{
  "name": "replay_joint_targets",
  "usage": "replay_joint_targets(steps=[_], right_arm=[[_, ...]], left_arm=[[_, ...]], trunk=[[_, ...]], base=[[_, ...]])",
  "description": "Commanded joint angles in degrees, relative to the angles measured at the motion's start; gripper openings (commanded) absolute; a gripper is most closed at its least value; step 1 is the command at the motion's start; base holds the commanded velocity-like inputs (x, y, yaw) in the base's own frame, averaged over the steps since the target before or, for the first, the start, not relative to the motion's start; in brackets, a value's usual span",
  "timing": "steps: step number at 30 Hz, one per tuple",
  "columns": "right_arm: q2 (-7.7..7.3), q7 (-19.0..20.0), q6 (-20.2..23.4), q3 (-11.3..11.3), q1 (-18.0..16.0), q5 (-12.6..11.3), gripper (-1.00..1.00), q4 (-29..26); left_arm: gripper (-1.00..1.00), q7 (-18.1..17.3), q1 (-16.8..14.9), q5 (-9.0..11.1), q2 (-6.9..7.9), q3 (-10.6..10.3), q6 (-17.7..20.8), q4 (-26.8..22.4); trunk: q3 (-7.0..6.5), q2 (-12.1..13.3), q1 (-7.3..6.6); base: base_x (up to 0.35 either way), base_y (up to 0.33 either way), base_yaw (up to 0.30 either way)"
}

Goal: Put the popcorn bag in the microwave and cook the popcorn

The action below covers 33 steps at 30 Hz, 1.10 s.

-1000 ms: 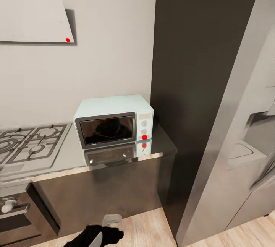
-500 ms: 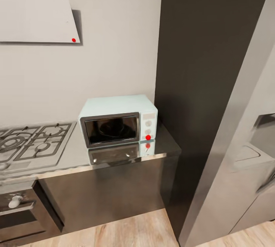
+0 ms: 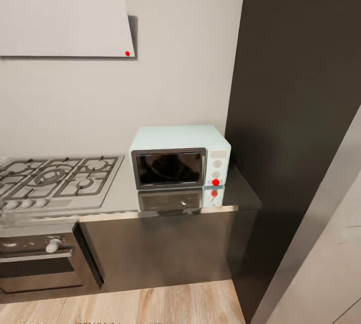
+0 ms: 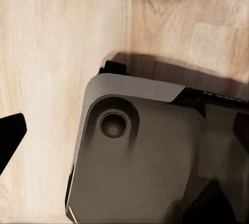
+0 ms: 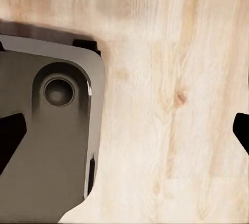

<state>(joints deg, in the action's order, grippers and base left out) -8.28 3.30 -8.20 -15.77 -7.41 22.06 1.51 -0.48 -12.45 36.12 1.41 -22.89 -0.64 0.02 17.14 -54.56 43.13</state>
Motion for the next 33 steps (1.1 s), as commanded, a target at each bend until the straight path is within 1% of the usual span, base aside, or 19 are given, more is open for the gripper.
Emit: replay_joint_targets(steps=[1,3,12,14,21,33], right_arm=[[-0.05,0.13,-0.32,-0.53,-0.06,0.67,1.0,0.16],[-0.02,0.13,-0.45,-0.59,-0.06,1.03,1.0,0.16],[-0.07,0.05,-0.28,-0.67,-0.06,0.89,1.0,0.16],[-0.07,0.09,-0.16,-0.71,-0.06,0.88,1.0,0.16],[-0.15,0.04,-0.22,-0.76,-0.06,0.78,1.0,0.16],[-0.16,0.04,-0.15,-0.76,-0.06,0.79,1.0,0.16]], left_arm=[[1.0,-0.05,-0.04,0.74,0.0,-0.48,-0.07,0.0],[1.0,-0.05,-0.03,1.09,0.0,-0.48,-0.05,-0.01],[1.0,-0.05,-0.03,1.23,-0.24,-0.48,0.27,0.06],[1.0,-0.09,-0.03,1.23,-0.26,-0.48,0.28,0.07],[1.0,-0.09,-0.03,1.24,-0.27,-0.48,0.12,0.07],[1.0,-0.11,-0.03,1.24,-0.27,-0.48,0.11,0.07]], trunk=[[0.07,-0.05,0.0],[0.07,-0.05,0.0],[0.07,-0.05,0.0],[0.07,-0.05,0.0],[0.07,-0.05,0.0],[0.07,-0.05,0.0]], base=[[0.0,0.0,0.274],[0.0,0.0,0.274],[0.0,0.0,0.273],[0.0,0.0,0.146],[0.0,-0.015,0.021],[0.0,-0.25,0.0]])
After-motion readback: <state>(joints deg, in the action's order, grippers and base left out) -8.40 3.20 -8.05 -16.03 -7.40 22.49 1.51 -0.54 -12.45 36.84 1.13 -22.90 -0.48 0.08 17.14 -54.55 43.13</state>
